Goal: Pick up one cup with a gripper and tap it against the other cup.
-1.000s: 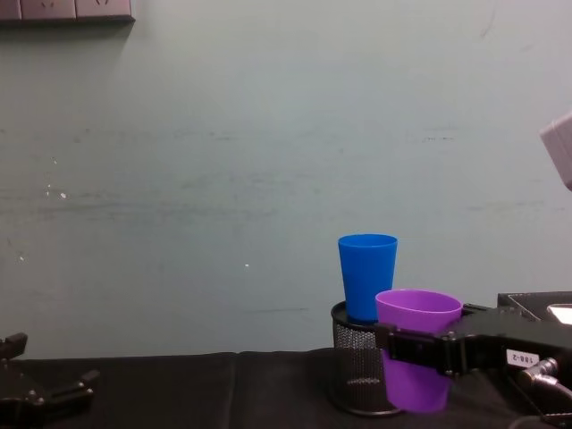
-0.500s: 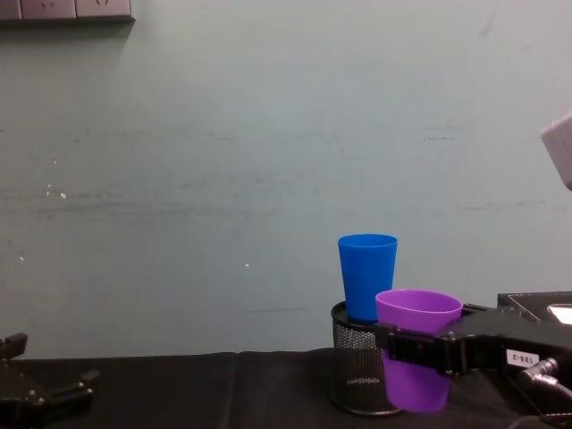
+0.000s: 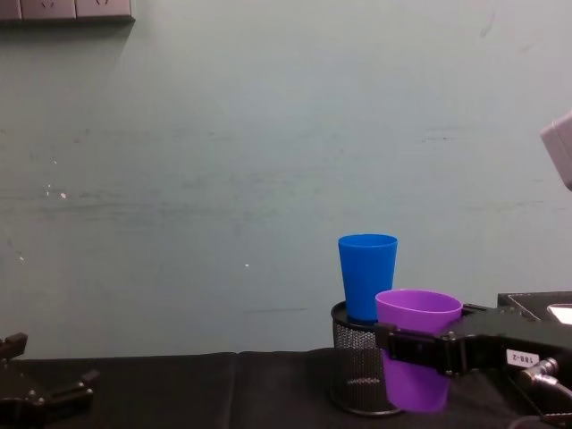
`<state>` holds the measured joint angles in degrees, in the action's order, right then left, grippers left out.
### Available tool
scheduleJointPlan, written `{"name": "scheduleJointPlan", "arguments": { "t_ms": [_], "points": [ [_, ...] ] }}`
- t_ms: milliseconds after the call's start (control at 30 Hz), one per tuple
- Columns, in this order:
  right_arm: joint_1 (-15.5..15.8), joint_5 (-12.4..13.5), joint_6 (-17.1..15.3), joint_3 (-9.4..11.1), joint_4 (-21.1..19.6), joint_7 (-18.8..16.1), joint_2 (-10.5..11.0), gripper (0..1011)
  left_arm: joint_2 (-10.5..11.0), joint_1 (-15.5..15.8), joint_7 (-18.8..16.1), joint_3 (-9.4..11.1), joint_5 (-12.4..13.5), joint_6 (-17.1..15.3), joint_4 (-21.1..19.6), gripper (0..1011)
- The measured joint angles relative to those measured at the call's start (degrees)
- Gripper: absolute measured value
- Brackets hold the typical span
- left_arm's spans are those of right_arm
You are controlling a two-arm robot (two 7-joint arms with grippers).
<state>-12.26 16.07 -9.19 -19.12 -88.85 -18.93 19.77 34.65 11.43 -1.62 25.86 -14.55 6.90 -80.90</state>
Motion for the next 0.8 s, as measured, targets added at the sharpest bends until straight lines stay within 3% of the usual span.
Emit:
{"name": "scheduleJointPlan", "arguments": {
  "t_ms": [300,533,800],
  "points": [
    [-1.0,0.3,-0.2,-0.1,0.6,-0.8,0.1,744,0.0,0.0,0.0,0.0,0.0,0.0,0.0,1000],
    [-5.1,1.8,-2.6,-0.8,3.6,-2.8,-0.1,743,0.0,0.0,0.0,0.0,0.0,0.0,0.0,1000],
    [-11.7,2.9,-4.9,-2.2,9.8,-3.6,-1.8,743,0.0,0.0,0.0,0.0,0.0,0.0,0.0,1000]
  ]
}}
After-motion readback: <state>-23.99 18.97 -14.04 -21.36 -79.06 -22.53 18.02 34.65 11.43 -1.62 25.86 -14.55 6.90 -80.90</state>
